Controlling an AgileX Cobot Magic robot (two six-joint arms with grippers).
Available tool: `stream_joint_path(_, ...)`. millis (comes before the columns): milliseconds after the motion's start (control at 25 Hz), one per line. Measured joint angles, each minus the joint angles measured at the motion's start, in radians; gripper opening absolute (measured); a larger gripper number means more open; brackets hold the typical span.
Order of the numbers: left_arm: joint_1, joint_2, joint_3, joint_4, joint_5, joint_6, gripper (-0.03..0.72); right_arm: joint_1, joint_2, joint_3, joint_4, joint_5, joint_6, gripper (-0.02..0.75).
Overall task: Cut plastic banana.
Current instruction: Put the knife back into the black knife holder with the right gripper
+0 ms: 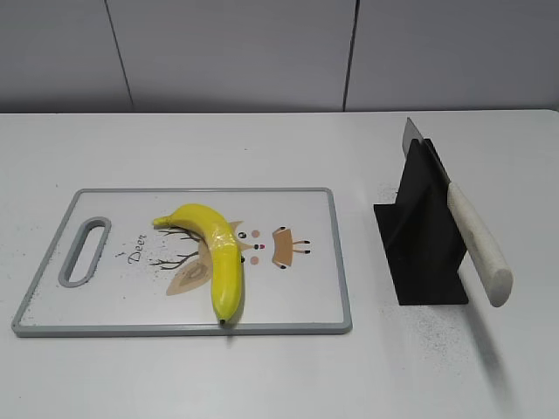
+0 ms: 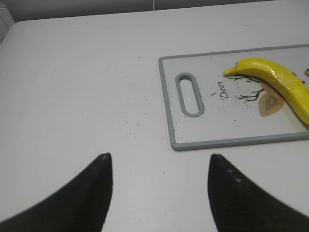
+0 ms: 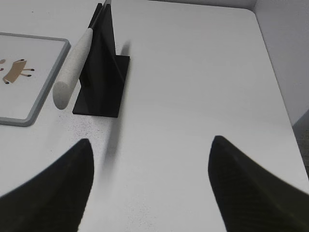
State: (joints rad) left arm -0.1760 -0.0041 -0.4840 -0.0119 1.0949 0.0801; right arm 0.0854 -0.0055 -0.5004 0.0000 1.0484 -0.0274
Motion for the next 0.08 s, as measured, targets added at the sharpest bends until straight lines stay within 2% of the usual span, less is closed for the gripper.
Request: stream_joint_path(80,0.008,0.0,0.0,0.0,0.0,0.0,0.581,0.0,0.0,0.0,0.0,0.0,0.0,0.561)
